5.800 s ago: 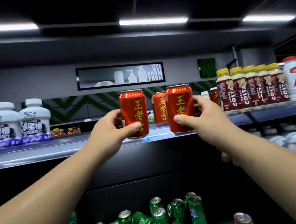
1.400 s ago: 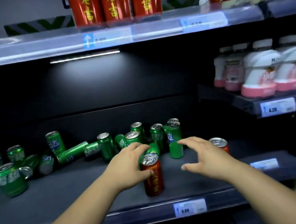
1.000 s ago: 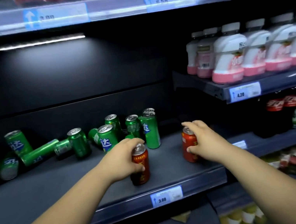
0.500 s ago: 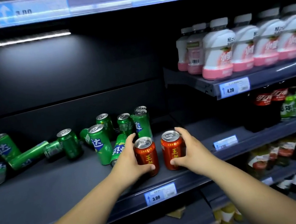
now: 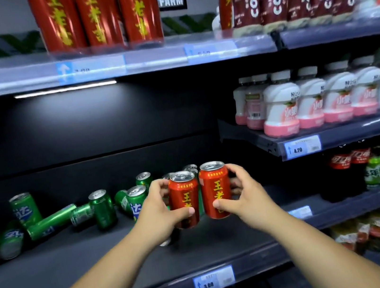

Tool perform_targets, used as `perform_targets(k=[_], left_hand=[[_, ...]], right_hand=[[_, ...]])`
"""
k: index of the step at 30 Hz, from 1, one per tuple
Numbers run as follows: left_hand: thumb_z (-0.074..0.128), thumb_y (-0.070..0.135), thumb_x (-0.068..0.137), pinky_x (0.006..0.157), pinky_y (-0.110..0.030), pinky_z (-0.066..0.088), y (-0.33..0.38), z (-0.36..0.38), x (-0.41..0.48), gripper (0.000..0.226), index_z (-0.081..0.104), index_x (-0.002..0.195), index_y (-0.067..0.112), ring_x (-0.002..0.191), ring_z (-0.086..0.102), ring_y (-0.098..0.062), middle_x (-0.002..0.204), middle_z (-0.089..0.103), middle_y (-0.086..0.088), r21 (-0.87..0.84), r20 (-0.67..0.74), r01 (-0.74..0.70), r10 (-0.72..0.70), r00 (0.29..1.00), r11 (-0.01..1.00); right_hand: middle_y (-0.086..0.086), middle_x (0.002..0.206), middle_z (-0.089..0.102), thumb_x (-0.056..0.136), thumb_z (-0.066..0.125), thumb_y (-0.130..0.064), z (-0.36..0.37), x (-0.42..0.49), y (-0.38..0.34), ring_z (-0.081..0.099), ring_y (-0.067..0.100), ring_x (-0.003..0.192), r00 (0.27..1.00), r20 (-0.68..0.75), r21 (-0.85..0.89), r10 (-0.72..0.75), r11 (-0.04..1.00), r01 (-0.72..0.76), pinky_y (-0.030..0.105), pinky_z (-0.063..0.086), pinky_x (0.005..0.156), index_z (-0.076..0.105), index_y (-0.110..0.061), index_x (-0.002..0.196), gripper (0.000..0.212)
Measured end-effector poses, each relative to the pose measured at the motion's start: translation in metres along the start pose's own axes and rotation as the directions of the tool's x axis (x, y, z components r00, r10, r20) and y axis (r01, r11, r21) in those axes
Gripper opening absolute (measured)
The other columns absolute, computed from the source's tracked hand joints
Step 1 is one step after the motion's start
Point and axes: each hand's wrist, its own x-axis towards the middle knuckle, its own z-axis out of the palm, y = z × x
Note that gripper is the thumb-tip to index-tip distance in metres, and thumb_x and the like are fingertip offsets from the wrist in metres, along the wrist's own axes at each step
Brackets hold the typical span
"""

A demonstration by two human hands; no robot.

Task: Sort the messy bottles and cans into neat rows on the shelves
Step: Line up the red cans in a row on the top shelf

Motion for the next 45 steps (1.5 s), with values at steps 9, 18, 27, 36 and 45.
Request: perform_targets(k=[9, 18, 27, 36, 45], left_hand=[[0.085, 0.046, 0.051, 0.095, -0.034, 0.051, 0.154, -0.112, 0.006, 0.071, 0.057, 0.115, 0.034, 0.109, 0.065, -0.007, 0.114, 0.070, 0.007, -0.048, -0.139, -0.348, 0.339, 0.930, 0.936], [0.087, 0.043, 0.051, 0.094, -0.040, 0.054, 0.250, -0.197, 0.021, 0.070, 0.059, 0.115, 0.036, 0.107, 0.068, -0.012, 0.112, 0.072, 0.003, -0.028, -0.277, -0.488, 0.462, 0.842, 0.872], [0.086, 0.018, 0.073, 0.088, -0.045, 0.055, 0.245, -0.275, 0.055, 0.061, 0.052, 0.124, 0.026, 0.114, 0.060, -0.025, 0.125, 0.061, -0.004, 0.059, -0.485, -0.370, 0.350, 0.801, 0.927], [0.084, 0.024, 0.076, 0.095, -0.050, 0.052, 0.215, -0.287, 0.102, 0.069, 0.046, 0.134, 0.020, 0.112, 0.058, -0.026, 0.128, 0.058, -0.007, 0.106, -0.572, -0.210, 0.232, 0.787, 0.972], [0.075, 0.032, 0.085, 0.089, -0.046, 0.055, 0.200, -0.292, 0.113, 0.061, 0.037, 0.133, 0.036, 0.101, 0.065, -0.020, 0.118, 0.062, -0.002, 0.231, -0.435, -0.161, 0.250, 0.865, 0.960]], right_hand=[[-0.012, 0.115, 0.071, 0.056, 0.089, -0.050, -0.046, 0.030, -0.167, 0.066, 0.005, 0.110, 0.906, -0.112, -0.032, -0.407, 0.913, 0.406, 0.040, 0.052, 0.101, 0.050, -0.062, 0.123, 0.079], [-0.040, 0.114, 0.057, 0.069, 0.087, -0.043, -0.076, 0.061, -0.276, 0.056, -0.011, 0.112, 0.776, -0.137, -0.177, -0.616, 0.786, 0.593, 0.026, 0.046, 0.098, 0.041, -0.057, 0.130, 0.078], [-0.016, 0.119, 0.064, 0.071, 0.086, -0.042, -0.099, 0.125, -0.296, 0.058, 0.010, 0.117, 0.808, -0.234, -0.253, -0.540, 0.837, 0.486, 0.039, 0.052, 0.098, 0.044, -0.046, 0.138, 0.079], [-0.007, 0.117, 0.062, 0.077, 0.078, -0.049, -0.084, 0.170, -0.280, 0.061, 0.019, 0.111, 0.889, -0.266, -0.324, -0.372, 0.903, 0.281, 0.041, 0.053, 0.092, 0.036, -0.040, 0.144, 0.080], [0.001, 0.134, 0.059, 0.082, 0.069, -0.058, -0.084, 0.177, -0.277, 0.060, 0.021, 0.109, 0.915, -0.236, -0.405, -0.327, 0.889, 0.213, 0.047, 0.052, 0.096, 0.028, -0.035, 0.148, 0.081]])
